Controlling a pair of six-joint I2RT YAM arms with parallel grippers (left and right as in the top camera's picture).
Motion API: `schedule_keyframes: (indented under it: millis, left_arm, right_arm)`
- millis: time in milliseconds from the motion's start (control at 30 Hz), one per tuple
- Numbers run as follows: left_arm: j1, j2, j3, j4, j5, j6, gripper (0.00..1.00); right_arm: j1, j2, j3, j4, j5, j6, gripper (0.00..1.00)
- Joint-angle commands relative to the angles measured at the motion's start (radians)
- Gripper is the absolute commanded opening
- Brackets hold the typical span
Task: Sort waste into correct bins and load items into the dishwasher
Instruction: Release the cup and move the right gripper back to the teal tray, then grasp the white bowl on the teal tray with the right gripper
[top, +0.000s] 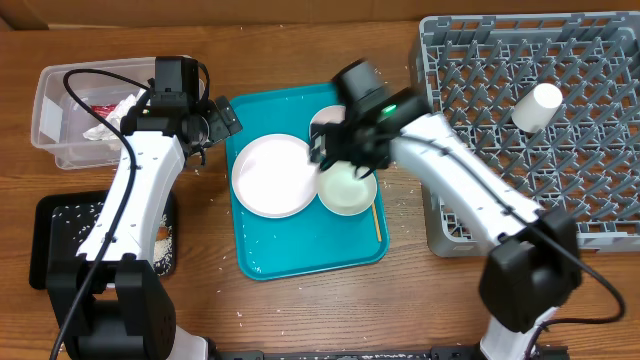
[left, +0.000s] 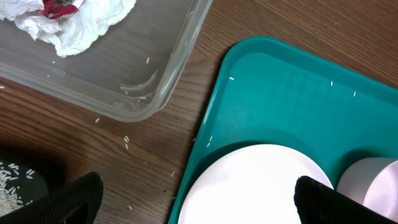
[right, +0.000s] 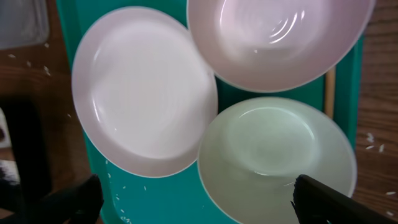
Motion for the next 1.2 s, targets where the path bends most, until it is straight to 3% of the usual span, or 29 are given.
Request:
schedule_keyframes:
  millis: [0, 167, 500, 900, 1100, 1167]
  left_arm:
    - [-0.006, -0.031, 0.017, 0.003, -0.013, -0.021, 1.0]
    - [-0.006, -0.031, 0.017, 0.003, -0.013, -0.021, 1.0]
    - [-0.006, -0.031, 0.017, 0.003, -0.013, -0.021, 1.0]
    - [-0.006, -0.031, 0.017, 0.003, -0.013, -0.021, 1.0]
    - [-0.006, -0.031, 0.017, 0.003, -0.013, -0.021, 1.0]
    - [-0.006, -0.031, 0.017, 0.003, -0.013, -0.021, 1.0]
  right_arm:
    - [0.096, 0.048, -0.012, 0.001, 0.23, 0.116, 1.0]
    - [0.161, 0.116, -0.013, -0.016, 0.359, 0.159, 0.96]
    - [0.18, 0.181, -0.015, -0.016, 0.329, 0.186, 0.46]
    - [0.219, 0.19, -0.018, -0.007, 0.33, 0.189, 0.44]
    - [0.235, 0.19, -0.017, -0.006, 0.328, 0.192, 0.28]
    - [0.235, 0.19, -0.017, -0.007, 0.329, 0.192, 0.26]
